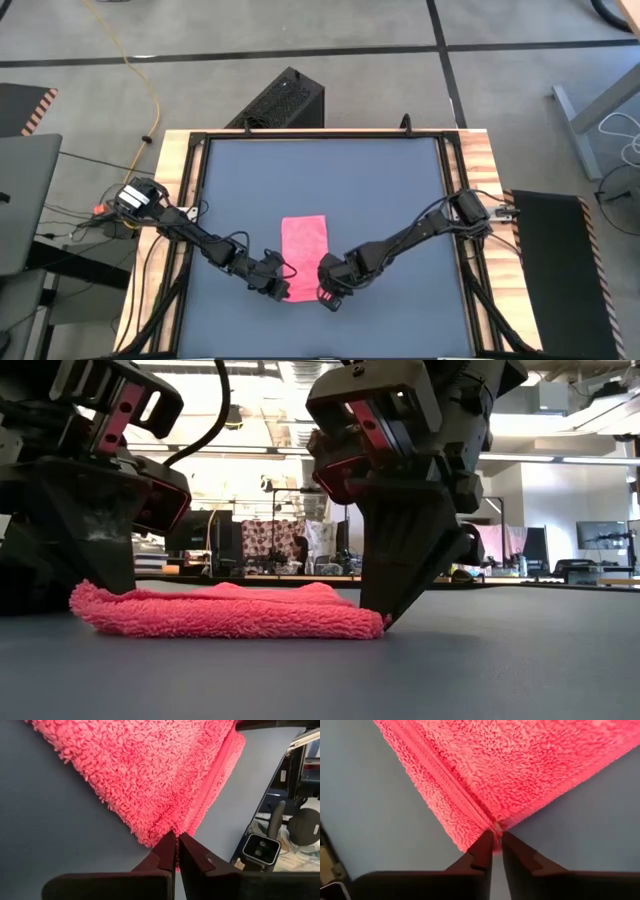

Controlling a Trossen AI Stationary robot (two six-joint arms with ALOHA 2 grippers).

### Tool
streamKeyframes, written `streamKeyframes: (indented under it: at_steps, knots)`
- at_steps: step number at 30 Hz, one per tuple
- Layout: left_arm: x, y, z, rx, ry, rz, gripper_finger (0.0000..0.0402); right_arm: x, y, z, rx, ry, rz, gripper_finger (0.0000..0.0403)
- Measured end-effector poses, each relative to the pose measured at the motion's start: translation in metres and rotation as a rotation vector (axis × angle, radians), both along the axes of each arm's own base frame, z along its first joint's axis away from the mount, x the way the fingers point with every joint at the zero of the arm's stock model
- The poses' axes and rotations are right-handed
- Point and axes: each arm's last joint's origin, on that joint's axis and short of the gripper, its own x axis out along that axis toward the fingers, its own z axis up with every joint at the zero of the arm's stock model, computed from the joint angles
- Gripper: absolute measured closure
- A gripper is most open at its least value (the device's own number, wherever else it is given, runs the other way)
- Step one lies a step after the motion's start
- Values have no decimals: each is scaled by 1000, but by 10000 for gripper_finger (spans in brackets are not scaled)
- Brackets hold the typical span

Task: Roll towel
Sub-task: Roll the pink towel

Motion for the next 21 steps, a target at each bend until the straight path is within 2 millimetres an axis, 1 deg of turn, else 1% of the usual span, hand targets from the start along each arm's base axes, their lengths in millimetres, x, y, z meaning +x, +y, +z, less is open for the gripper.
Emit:
streamKeyframes:
  at_steps: [6, 10, 14, 17, 19, 21]
  knots:
    - [0, 0, -1, 2, 6, -3, 401, -2, 0, 3, -64, -18, -7, 287]
    - [0, 0, -1, 2, 9, 0, 401, -6, 2, 16, -119, -69, -19, 269]
    - [0, 0, -1, 3, 8, -1, 401, -11, 4, 38, -178, -154, -20, 260]
    - [0, 1, -1, 3, 8, 2, 401, -14, 7, 51, -211, -213, 9, 260]
    - [0, 2, -1, 6, 6, -1, 401, -16, 12, 54, -228, -238, 31, 262]
    - [0, 2, -1, 5, 5, 0, 401, -18, 18, 52, -244, -244, 65, 264]
